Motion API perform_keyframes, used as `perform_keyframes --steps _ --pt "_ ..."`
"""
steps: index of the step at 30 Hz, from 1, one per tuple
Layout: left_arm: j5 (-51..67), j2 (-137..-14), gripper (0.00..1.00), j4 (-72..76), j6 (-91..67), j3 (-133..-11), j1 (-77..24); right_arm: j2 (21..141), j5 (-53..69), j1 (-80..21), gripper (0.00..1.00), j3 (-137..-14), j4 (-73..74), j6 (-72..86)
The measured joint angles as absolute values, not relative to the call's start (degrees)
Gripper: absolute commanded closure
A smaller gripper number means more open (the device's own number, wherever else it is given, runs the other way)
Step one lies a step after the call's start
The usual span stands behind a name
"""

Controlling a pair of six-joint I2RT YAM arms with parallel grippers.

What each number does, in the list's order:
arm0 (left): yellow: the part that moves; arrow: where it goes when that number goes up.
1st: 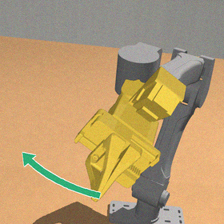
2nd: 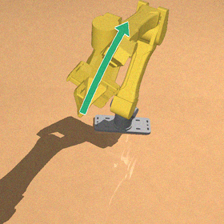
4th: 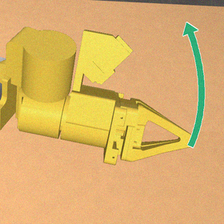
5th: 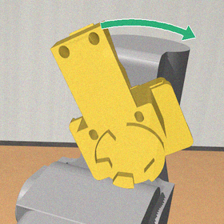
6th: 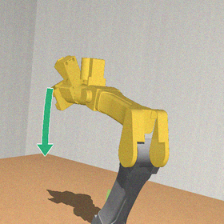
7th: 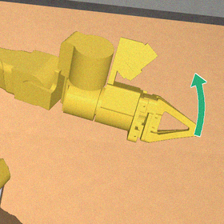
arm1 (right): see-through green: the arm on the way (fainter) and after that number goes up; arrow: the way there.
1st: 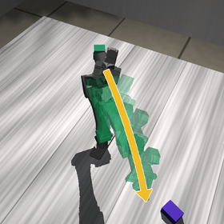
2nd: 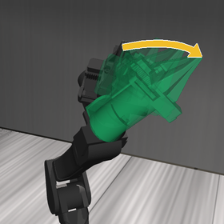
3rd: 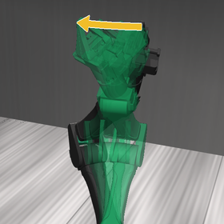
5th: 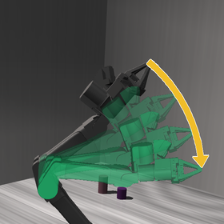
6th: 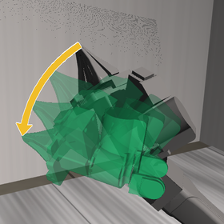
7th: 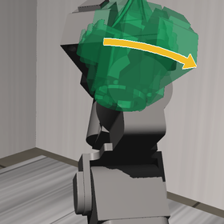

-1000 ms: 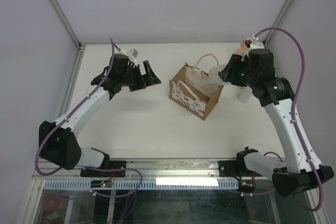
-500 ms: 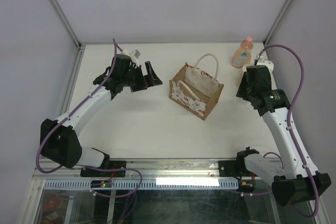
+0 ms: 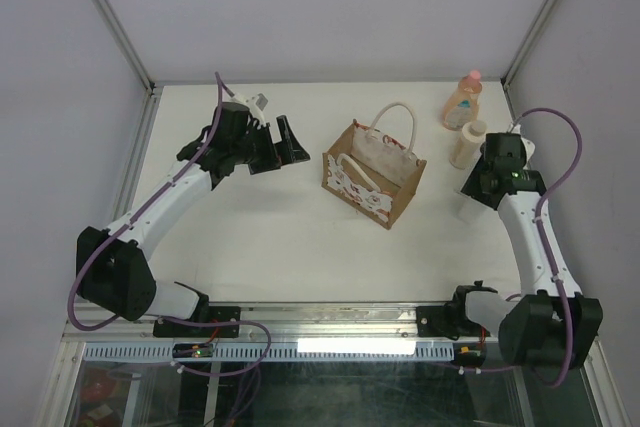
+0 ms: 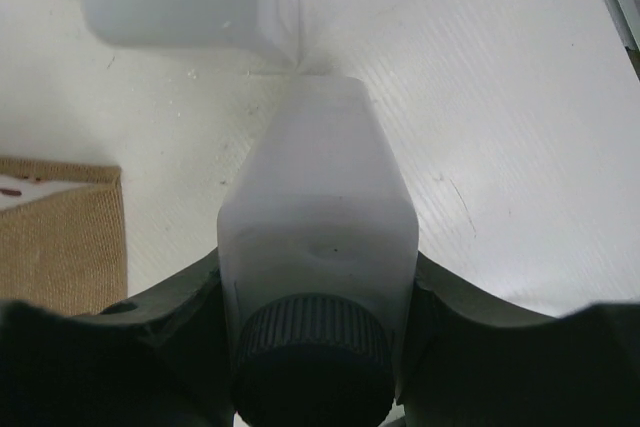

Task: Take the personal care products out of the canvas bag

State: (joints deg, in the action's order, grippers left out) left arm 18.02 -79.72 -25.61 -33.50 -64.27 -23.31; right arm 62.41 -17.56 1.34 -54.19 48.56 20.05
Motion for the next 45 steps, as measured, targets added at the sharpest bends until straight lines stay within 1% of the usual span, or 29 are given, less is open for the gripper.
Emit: perform_keyframes --steps 8,14,15,16,22,25,28,30,31,34,39,42,45 --pt "17.37 -79.72 0.01 -27.51 -32.05 -66.72 -23.31 66.43 -14.37 9.41 1.00 -54.19 43.44 19.31" --pt "16.32 -79.72 0.01 -28.84 -30.65 -67.13 -23.31 68.82 -12.34 10.83 1.00 -54.22 42.00 18.92" --pt "16.16 -79.72 0.01 -28.88 -30.57 -67.13 -23.31 68.97 -12.12 10.87 0.96 -54.24 41.67 18.85" --pt "15.86 -79.72 0.01 -28.99 -30.50 -67.13 -23.29 68.99 -11.86 10.87 0.90 -54.28 41.39 18.79" --pt "13.61 -79.72 0.01 -29.85 -30.48 -67.18 -23.31 69.08 -11.25 10.96 0.51 -54.28 41.12 18.65" --pt "11.81 -79.72 0.01 -30.55 -30.48 -67.40 -23.29 69.08 -11.14 10.96 0.34 -54.28 41.17 18.39" --pt "9.69 -79.72 0.01 -31.24 -30.55 -67.68 -23.29 69.08 -11.03 10.96 0.18 -54.74 41.50 17.93" --pt "8.49 -79.72 0.01 -31.79 -30.59 -67.83 -23.29 68.99 -10.98 10.96 0.09 -55.68 41.85 17.45" --pt "7.64 -79.72 0.01 -32.10 -30.63 -67.90 -23.29 68.84 -10.96 10.96 0.06 -56.16 42.06 17.28" --pt "5.10 -79.72 0.01 -32.67 -30.63 -68.38 -23.29 67.83 -10.79 10.96 0.01 -58.06 43.66 16.73" --pt "-1.13 -79.44 0.01 -35.16 -30.24 -71.75 -23.29 64.14 -7.68 9.76 0.01 -65.17 48.16 15.53" --pt "-5.80 -77.80 0.01 -35.42 -29.26 -74.24 -23.29 60.45 -1.89 6.48 0.01 -70.59 48.25 14.26" --pt "-9.47 -75.35 0.01 -35.59 -27.57 -76.44 -23.29 54.61 7.22 3.73 0.01 -74.06 45.47 13.37"
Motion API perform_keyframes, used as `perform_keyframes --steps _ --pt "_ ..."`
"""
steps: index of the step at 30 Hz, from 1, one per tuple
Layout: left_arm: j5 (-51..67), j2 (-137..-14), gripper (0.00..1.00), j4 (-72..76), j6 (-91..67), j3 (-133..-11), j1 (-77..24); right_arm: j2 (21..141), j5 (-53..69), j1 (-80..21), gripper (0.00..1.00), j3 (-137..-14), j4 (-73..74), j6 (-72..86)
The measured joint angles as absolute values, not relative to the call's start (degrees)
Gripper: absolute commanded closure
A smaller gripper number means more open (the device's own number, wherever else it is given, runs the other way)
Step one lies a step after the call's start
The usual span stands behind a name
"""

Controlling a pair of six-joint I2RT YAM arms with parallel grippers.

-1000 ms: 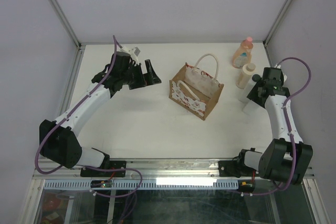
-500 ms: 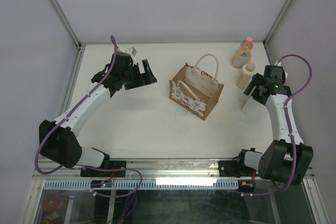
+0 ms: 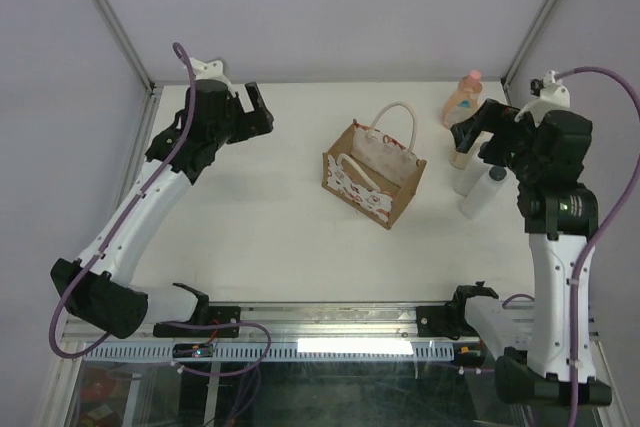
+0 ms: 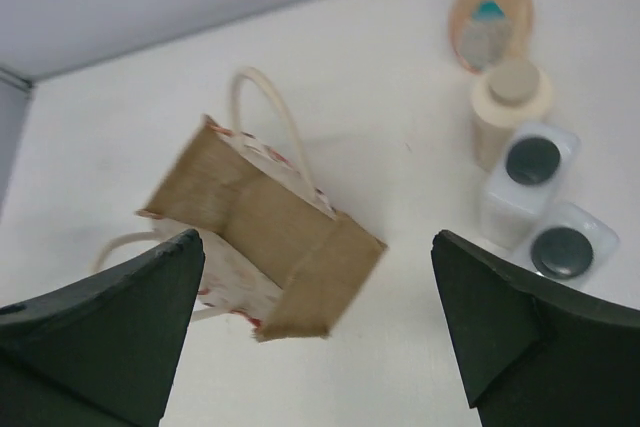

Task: Take the personal care products out of the canvas bag

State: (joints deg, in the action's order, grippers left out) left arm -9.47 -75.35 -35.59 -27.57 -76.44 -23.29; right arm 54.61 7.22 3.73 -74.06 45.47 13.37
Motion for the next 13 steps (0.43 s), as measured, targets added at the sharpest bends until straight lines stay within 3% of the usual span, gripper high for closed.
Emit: perform_keyframes --steps 6,13 --pt "-15.57 -71.53 0.01 -35.57 -23.99 -81.06 -23.29 48.14 19.44 3.49 0.01 -78.96 40.34 13.52" --pt "-21.58 -69.34 0.01 -35.79 -22.24 -82.26 -23.29 48.42 23.03 3.49 0.01 -80.34 38.11 14.48"
